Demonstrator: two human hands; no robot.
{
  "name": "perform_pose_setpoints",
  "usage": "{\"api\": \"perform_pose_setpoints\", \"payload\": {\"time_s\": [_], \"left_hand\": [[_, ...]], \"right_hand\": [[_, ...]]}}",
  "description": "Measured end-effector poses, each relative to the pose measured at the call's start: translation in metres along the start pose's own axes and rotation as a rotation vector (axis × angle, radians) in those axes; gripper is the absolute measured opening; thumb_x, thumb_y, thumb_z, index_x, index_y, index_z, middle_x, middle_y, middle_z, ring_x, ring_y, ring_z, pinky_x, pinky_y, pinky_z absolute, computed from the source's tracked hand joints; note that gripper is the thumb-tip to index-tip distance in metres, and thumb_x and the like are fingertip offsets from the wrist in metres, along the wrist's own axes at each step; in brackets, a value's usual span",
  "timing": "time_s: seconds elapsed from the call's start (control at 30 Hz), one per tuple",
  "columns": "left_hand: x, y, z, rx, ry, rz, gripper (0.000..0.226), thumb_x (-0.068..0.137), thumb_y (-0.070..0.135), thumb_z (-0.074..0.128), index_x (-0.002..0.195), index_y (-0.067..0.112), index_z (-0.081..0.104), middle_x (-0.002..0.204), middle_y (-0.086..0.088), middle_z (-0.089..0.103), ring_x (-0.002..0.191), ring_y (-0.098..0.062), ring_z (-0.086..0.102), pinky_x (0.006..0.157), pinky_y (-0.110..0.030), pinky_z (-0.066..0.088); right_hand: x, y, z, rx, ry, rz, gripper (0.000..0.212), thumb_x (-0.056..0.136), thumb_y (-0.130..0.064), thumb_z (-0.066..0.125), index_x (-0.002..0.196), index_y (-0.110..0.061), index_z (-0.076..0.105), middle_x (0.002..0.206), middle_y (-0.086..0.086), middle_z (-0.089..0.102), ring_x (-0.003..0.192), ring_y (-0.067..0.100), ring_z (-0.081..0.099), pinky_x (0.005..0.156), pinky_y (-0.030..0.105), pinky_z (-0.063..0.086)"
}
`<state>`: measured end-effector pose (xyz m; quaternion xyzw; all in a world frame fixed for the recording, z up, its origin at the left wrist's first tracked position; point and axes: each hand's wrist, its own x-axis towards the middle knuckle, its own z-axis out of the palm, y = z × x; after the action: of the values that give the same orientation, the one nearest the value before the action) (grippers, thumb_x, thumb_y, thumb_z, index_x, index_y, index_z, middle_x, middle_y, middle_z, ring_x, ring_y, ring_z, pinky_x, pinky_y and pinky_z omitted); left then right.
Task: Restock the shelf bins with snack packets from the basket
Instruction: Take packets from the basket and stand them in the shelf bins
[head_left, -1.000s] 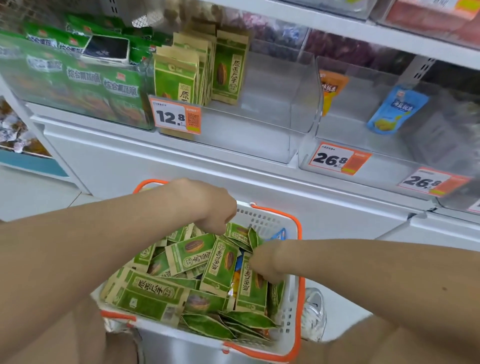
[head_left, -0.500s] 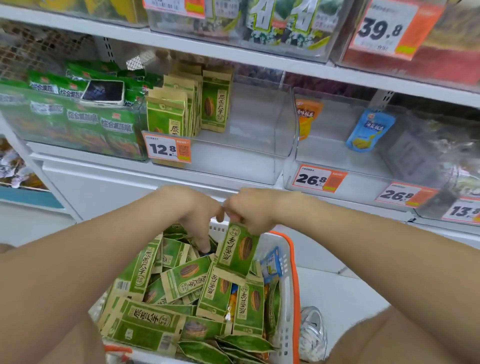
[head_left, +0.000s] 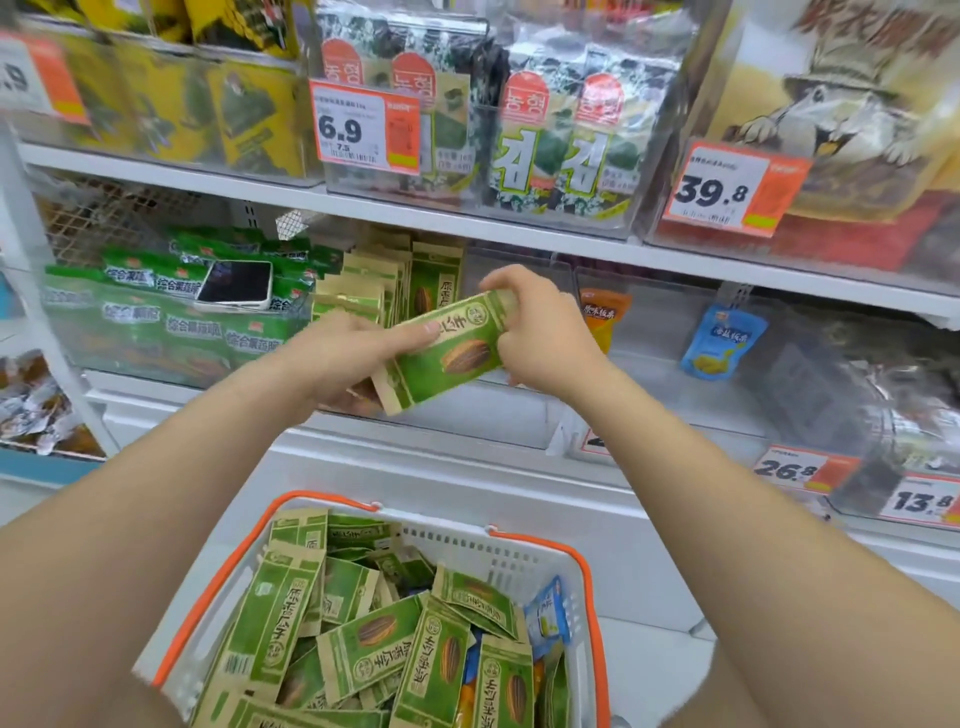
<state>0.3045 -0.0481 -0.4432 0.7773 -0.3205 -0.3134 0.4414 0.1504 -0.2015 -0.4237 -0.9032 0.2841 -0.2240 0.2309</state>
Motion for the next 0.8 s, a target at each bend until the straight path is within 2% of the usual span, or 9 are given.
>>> {"api": "perform_pose_setpoints", "payload": {"time_s": [0.1,0.2,0.3,0.4,0.47,0.53,0.6,0.7,0.8], "left_hand": [[0.003,0.003,0.002,-0.317,0.162,0.167,0.033,0.092,0.044,0.077,0.105,0.014,0.079,0.101,-0.007,0.081,0.090,-0.024,0.079,0.073,-0.041,0.067],[0.009,0.003,0.006,-0.364,0.295,0.290,0.026,0.096,0.038,0.075,0.094,0.013,0.081,0.095,-0.012,0.080,0.093,-0.033,0.078,0.075,-0.051,0.066],[0.017,0.004,0.002,-0.084,0.409,0.426,0.034,0.092,0.046,0.077,0.079,0.014,0.081,0.076,-0.012,0.077,0.071,-0.028,0.075,0.064,-0.044,0.064],[0.019,0.012,0.001,0.281,0.433,0.535,0.039,0.087,0.050,0.080,0.063,0.019,0.076,0.057,-0.007,0.067,0.049,-0.016,0.053,0.051,-0.032,0.043],[0.021,0.014,0.003,0.273,0.431,0.540,0.042,0.085,0.052,0.081,0.060,0.019,0.073,0.054,-0.008,0.064,0.048,-0.019,0.053,0.051,-0.034,0.043],[0.027,0.011,0.003,0.114,0.479,0.514,0.041,0.082,0.054,0.082,0.066,0.017,0.075,0.058,-0.007,0.068,0.055,-0.026,0.063,0.057,-0.040,0.052],[0.031,0.009,0.006,-0.093,0.482,0.433,0.040,0.083,0.058,0.080,0.074,0.019,0.075,0.068,-0.003,0.075,0.065,-0.024,0.073,0.066,-0.045,0.062],[0.036,0.008,0.014,-0.210,0.332,0.261,0.041,0.093,0.052,0.074,0.087,0.012,0.079,0.085,-0.010,0.080,0.082,-0.031,0.078,0.069,-0.050,0.066],[0.041,0.004,0.016,-0.240,0.289,0.188,0.037,0.097,0.039,0.074,0.083,0.006,0.079,0.085,-0.018,0.078,0.082,-0.040,0.078,0.070,-0.053,0.066]], "right_hand": [[-0.002,-0.001,0.015,0.355,-0.017,0.342,0.043,0.085,-0.007,0.048,0.124,-0.023,0.057,0.118,0.016,0.063,0.061,0.031,0.075,0.048,0.040,0.062],[-0.001,0.003,0.021,0.303,-0.102,0.347,0.021,0.088,-0.028,0.059,0.104,-0.017,0.065,0.085,0.016,0.075,0.057,0.027,0.075,0.056,0.042,0.065],[0.008,0.014,0.022,0.076,-0.133,0.145,0.026,0.086,-0.040,0.064,0.087,-0.015,0.074,0.071,-0.005,0.074,0.078,0.018,0.070,0.065,0.027,0.056],[0.011,0.013,0.034,0.418,-0.305,0.024,0.021,0.091,-0.024,0.060,0.109,-0.025,0.071,0.096,-0.004,0.076,0.095,0.017,0.070,0.077,0.030,0.053],[0.016,0.010,0.040,0.666,-0.398,0.066,0.027,0.096,-0.020,0.058,0.121,-0.022,0.067,0.108,0.006,0.077,0.100,0.021,0.073,0.083,0.041,0.056],[0.021,0.010,0.040,0.727,-0.384,0.084,0.023,0.105,-0.028,0.056,0.124,-0.018,0.065,0.114,0.010,0.075,0.100,0.022,0.072,0.085,0.042,0.056],[0.025,0.012,0.040,0.791,-0.320,0.116,0.023,0.110,-0.032,0.050,0.119,-0.018,0.065,0.106,0.009,0.074,0.091,0.020,0.070,0.080,0.040,0.056],[0.030,0.010,0.043,0.930,-0.251,0.274,0.022,0.111,-0.029,0.048,0.113,-0.014,0.064,0.097,0.007,0.075,0.086,0.025,0.072,0.084,0.052,0.060],[0.032,0.009,0.040,0.944,-0.321,0.386,0.028,0.109,-0.030,0.051,0.112,-0.009,0.069,0.092,0.009,0.078,0.079,0.025,0.074,0.075,0.045,0.062]]}}
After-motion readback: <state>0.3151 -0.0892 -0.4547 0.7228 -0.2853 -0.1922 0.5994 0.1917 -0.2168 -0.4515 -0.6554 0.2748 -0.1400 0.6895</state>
